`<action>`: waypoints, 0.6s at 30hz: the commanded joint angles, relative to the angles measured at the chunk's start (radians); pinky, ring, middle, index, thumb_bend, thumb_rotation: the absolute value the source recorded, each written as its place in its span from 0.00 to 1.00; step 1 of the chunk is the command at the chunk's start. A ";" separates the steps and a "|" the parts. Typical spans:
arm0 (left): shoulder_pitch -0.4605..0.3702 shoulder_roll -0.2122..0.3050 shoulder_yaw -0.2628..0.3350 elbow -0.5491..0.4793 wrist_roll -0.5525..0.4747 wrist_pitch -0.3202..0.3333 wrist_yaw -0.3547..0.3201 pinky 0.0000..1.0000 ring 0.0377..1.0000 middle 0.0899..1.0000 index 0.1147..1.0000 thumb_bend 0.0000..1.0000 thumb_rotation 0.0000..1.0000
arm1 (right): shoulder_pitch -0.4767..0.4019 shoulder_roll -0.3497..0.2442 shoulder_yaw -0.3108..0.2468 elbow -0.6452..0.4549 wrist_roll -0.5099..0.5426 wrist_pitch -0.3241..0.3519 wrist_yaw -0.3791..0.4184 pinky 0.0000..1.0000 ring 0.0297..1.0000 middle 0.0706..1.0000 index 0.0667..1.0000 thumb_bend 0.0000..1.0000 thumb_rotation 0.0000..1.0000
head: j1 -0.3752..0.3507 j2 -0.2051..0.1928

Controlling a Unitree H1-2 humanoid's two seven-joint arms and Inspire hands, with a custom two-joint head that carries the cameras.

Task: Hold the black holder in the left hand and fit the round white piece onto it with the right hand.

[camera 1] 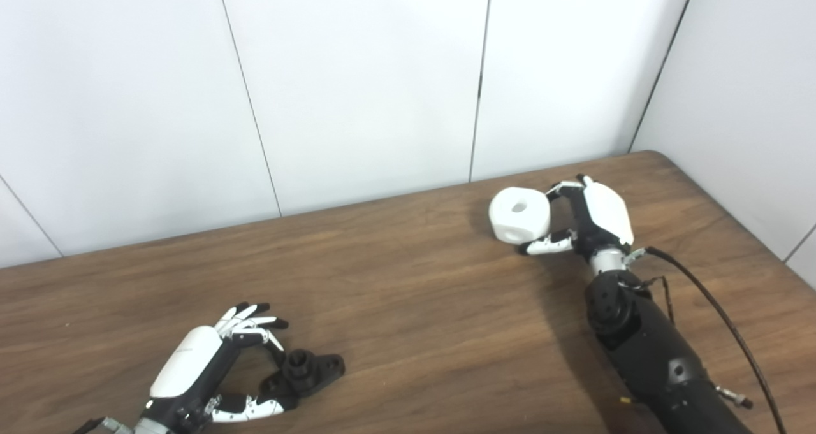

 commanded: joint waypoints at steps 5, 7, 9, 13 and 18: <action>-0.019 0.021 0.003 0.005 0.005 -0.018 0.005 1.00 0.93 0.78 0.42 0.52 0.04 | -0.011 0.014 -0.033 -0.061 0.083 -0.072 0.024 1.00 0.97 0.79 0.45 0.52 0.16 | -0.002 0.003; -0.018 0.021 0.003 0.005 0.003 -0.018 0.004 1.00 0.94 0.78 0.42 0.52 0.04 | -0.008 0.021 -0.037 -0.072 0.102 -0.075 0.039 1.00 0.98 0.80 0.45 0.52 0.16 | -0.002 0.005; -0.018 0.021 0.004 0.002 0.003 -0.017 0.004 1.00 0.94 0.78 0.42 0.52 0.04 | -0.008 0.028 -0.038 -0.077 0.108 -0.070 0.046 1.00 0.98 0.81 0.45 0.52 0.16 | -0.001 0.004; -0.018 0.022 0.004 0.003 0.002 -0.017 0.003 1.00 0.94 0.78 0.42 0.52 0.04 | -0.005 0.047 -0.047 -0.085 0.133 -0.065 0.062 1.00 0.98 0.81 0.45 0.52 0.15 | 0.000 0.005; -0.020 0.020 0.000 0.013 0.005 -0.022 0.004 1.00 0.94 0.78 0.42 0.52 0.04 | 0.004 0.053 -0.037 -0.101 0.148 -0.081 0.091 1.00 0.98 0.81 0.45 0.52 0.16 | 0.007 0.007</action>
